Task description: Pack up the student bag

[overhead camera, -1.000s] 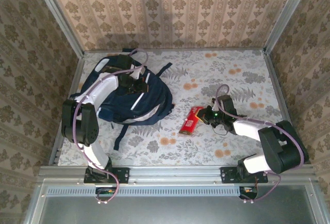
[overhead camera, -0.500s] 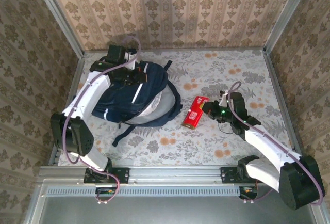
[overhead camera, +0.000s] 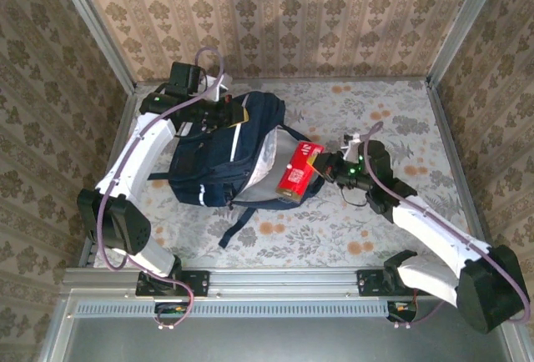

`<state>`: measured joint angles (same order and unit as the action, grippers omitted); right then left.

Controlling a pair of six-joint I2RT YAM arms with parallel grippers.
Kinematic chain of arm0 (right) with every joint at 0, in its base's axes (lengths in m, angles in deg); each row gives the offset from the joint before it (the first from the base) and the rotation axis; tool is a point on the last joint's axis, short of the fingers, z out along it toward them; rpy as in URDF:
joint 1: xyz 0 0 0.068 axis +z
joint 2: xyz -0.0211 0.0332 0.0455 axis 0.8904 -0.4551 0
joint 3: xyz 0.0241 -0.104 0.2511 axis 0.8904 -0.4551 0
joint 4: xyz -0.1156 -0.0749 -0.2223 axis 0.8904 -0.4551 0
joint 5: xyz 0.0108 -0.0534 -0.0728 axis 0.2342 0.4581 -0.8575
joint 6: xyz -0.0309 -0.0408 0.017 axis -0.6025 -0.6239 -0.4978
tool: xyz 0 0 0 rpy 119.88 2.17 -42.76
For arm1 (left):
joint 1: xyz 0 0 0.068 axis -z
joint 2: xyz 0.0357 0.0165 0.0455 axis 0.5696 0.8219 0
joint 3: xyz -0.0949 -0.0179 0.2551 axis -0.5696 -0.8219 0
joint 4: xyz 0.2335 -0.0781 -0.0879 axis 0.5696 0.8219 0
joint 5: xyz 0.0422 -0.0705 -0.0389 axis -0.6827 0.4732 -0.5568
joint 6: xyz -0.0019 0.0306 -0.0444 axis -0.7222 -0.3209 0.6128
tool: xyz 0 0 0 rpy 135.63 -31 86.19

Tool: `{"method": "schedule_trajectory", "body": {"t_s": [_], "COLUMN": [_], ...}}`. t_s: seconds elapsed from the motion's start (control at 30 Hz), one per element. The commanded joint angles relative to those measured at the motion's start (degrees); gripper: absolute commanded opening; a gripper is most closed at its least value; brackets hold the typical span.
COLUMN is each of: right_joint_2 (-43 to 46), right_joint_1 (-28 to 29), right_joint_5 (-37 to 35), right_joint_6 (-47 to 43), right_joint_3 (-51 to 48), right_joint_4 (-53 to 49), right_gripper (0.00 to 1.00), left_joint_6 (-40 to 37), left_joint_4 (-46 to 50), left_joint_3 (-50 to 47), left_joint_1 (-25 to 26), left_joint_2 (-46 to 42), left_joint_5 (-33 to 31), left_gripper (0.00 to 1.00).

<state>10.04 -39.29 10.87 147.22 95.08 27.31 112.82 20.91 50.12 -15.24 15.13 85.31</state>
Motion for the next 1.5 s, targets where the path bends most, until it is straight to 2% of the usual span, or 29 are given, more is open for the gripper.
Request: {"method": "schedule_trajectory", "body": {"t_s": [0.0, 0.13, 0.3, 0.57, 0.67, 0.77, 0.83, 0.93, 1.1, 1.27, 1.4, 1.47], "right_joint_2": [-4.41, -12.17, -23.63, -47.92, -53.56, -55.37, -53.78, -48.01, -37.63, -29.15, -19.13, -13.54], "right_joint_1": [2.03, 5.04, 7.96, 11.94, 13.46, 13.80, 13.73, 13.46, 12.45, 9.91, 7.80, 7.56], "right_joint_5": [-1.98, -2.43, -5.48, -4.79, -5.67, -7.26, -7.85, -11.04, -14.42, -15.03, -22.54, -26.90], "right_joint_6": [2.58, 4.38, 4.25, 11.41, 11.23, 9.54, 6.68, 1.68, -4.93, -5.38, -7.00, -9.17], "right_joint_3": [4.31, 9.22, 16.27, 31.43, 37.47, 40.58, 40.44, 36.59, 29.26, 19.73, 15.04, 15.81], "right_joint_4": [7.35, 13.24, 15.91, 27.40, 27.22, 23.54, 20.55, 15.72, 5.68, 2.22, -8.70, -16.33], "right_gripper": [0.00, 0.00, 0.01, 0.04, 0.11, 0.36, 0.47, 0.56, 0.56, 0.54, 0.47, 0.43], "left_joint_6": [2.72, 2.90, 3.87, 5.96, 6.21, 6.13, 6.11, 7.06, 9.08, 10.55, 12.05, 12.90], "left_joint_4": [-7.28, -7.24, -8.42, -11.10, -11.53, -11.45, -11.53, -13.13, -16.66, -19.33, -21.67, -22.90], "left_joint_3": [3.09, 3.17, 2.70, 1.51, 1.11, 0.80, 0.18, -2.02, -5.44, -7.37, -9.18, -10.14], "left_joint_1": [0.38, 0.38, 0.46, 0.47, 0.46, 0.19, -0.27, -0.98, -1.36, -1.56, -1.45, -1.22], "left_joint_2": [-2.87, -2.92, -3.03, -2.85, -2.70, -2.77, -3.00, -3.47, -3.71, -3.63, -3.36, -3.31], "left_joint_5": [7.05, 7.72, 8.40, 9.36, 9.31, 8.87, 8.69, 8.13, 7.90, 7.27, 7.12, 7.16], "left_gripper": [0.00, 0.00, 0.00, 0.00, 0.00, 0.00, 0.00, 0.00, 0.00, 0.00, 0.00, 0.00]}}
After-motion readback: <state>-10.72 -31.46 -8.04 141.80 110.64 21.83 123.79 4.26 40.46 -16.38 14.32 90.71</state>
